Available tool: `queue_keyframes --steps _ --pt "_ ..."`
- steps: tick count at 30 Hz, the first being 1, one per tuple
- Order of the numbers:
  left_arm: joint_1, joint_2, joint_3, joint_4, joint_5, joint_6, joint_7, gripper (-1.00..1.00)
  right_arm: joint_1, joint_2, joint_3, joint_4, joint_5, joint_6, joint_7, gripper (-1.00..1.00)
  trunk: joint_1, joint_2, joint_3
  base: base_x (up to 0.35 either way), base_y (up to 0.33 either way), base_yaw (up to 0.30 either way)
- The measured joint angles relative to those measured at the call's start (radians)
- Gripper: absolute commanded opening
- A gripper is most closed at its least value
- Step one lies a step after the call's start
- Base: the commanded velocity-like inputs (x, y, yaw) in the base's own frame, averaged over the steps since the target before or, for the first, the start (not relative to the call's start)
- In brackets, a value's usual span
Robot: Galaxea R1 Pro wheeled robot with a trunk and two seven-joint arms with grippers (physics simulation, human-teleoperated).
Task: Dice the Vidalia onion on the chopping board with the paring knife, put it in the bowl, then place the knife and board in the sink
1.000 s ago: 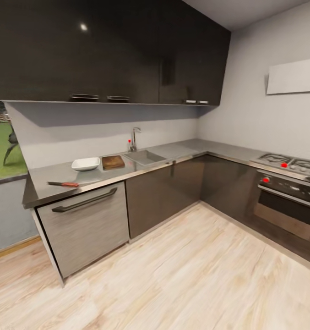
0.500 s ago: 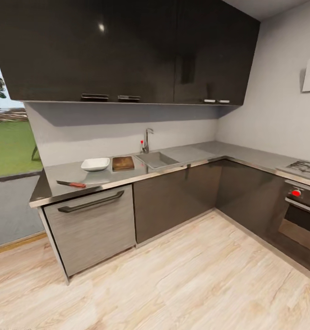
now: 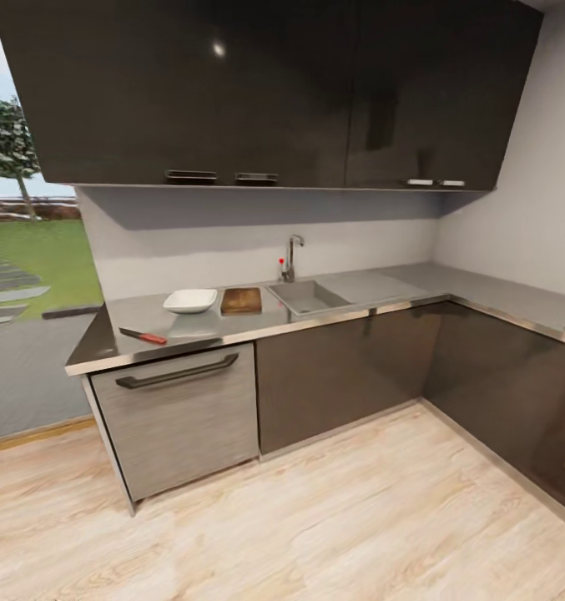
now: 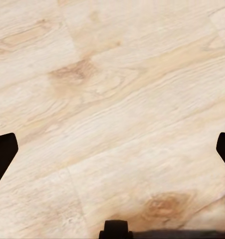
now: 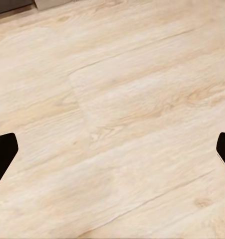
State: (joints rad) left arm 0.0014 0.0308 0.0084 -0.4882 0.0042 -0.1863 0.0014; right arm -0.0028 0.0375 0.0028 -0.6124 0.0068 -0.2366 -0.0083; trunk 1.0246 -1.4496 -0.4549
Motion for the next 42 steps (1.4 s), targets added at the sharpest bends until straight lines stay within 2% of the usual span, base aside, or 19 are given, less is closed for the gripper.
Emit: queue_keyframes --steps 24,42 --pt "0.0 0.0 0.0 -0.001 0.0 -0.003 0.0 1.0 0.0 0.001 0.0 0.001 0.0 0.0 0.0 1.0 0.0 0.0 0.0 0.219 -0.248 0.262" --pt "0.0 0.002 0.001 -0.002 0.001 -0.01 0.001 1.0 0.0 0.002 0.001 0.001 0.0 0.0 0.0 1.0 0.0 0.0 0.0 0.047 -0.301 0.262"
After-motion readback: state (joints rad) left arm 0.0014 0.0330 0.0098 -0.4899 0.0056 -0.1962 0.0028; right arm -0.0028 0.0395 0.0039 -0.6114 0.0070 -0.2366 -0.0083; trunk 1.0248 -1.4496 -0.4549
